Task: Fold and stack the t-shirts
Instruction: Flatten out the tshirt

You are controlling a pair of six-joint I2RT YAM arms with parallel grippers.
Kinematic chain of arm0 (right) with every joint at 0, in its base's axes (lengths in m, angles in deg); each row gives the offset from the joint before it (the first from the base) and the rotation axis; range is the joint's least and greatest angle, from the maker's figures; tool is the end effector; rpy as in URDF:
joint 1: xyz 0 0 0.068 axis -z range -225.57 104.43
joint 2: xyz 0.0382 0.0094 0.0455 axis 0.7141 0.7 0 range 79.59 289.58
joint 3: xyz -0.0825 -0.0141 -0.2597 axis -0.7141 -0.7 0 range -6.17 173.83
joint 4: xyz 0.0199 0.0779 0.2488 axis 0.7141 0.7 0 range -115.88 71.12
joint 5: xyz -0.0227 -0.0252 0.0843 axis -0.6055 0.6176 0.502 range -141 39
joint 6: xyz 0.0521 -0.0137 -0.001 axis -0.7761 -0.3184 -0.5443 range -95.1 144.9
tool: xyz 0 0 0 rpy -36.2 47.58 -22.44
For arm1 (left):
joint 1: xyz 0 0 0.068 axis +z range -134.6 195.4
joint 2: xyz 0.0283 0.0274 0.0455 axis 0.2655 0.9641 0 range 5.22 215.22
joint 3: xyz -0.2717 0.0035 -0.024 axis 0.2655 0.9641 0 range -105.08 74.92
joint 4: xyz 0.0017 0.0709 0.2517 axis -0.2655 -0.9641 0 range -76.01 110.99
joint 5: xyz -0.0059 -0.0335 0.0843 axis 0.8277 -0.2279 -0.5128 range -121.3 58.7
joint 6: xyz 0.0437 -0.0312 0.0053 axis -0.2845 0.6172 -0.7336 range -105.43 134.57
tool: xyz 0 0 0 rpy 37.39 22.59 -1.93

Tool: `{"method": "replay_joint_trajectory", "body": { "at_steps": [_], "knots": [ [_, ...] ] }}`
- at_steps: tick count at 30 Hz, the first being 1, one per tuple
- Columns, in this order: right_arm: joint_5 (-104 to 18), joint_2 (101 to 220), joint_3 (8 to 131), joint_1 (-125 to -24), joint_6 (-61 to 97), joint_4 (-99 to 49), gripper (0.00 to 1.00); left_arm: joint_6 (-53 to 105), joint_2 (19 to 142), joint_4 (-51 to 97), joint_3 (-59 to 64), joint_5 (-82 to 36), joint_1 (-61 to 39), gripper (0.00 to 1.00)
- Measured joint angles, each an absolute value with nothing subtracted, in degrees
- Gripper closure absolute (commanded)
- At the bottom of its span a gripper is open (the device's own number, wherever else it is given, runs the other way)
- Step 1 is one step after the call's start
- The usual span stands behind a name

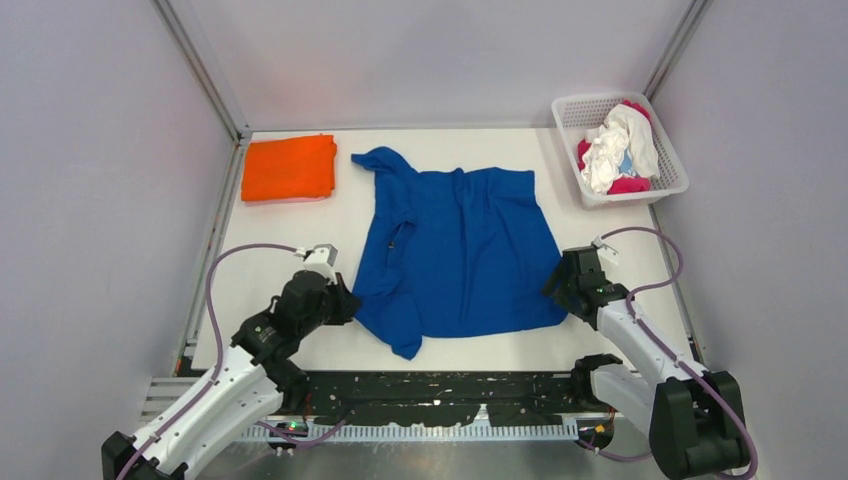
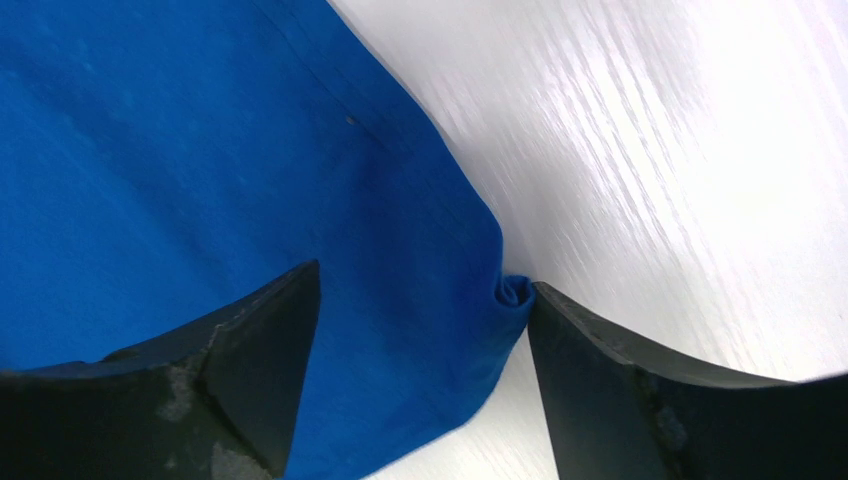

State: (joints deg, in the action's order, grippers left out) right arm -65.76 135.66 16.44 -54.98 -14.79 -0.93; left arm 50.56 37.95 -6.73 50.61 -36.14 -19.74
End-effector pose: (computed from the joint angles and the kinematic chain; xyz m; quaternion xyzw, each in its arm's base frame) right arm 0.1661 0.0183 0.1552 0.2830 0.9120 -0.0003 0.2968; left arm 0.1142 -0.0766 0.2151 -0.0257 0.8906 -0.2325 0.3900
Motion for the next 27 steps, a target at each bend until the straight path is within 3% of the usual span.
{"method": "replay_joint_trajectory", "body": {
  "at_steps": [4, 6, 15, 27],
  "knots": [
    [-64.7, 137.7, 16.5, -54.9, -14.3, -5.5, 0.85, 51.7, 36.8, -7.0, 51.8, -36.9, -19.7, 1.0],
    [-63.7, 137.9, 16.3, -54.8, -14.5, -6.2, 0.94, 51.8, 36.6, -6.6, 51.8, -37.2, -19.7, 1.0],
    [-65.7, 124.5, 22.4, -54.8, -11.3, 0.1, 0.95, 51.3, 36.0, -6.7, 41.4, -39.6, -19.7, 1.0],
    [-68.5, 106.9, 57.2, -54.8, -6.1, 11.0, 0.95, 44.7, 31.7, -7.5, 9.6, -47.1, -19.7, 1.0]
  ]
}}
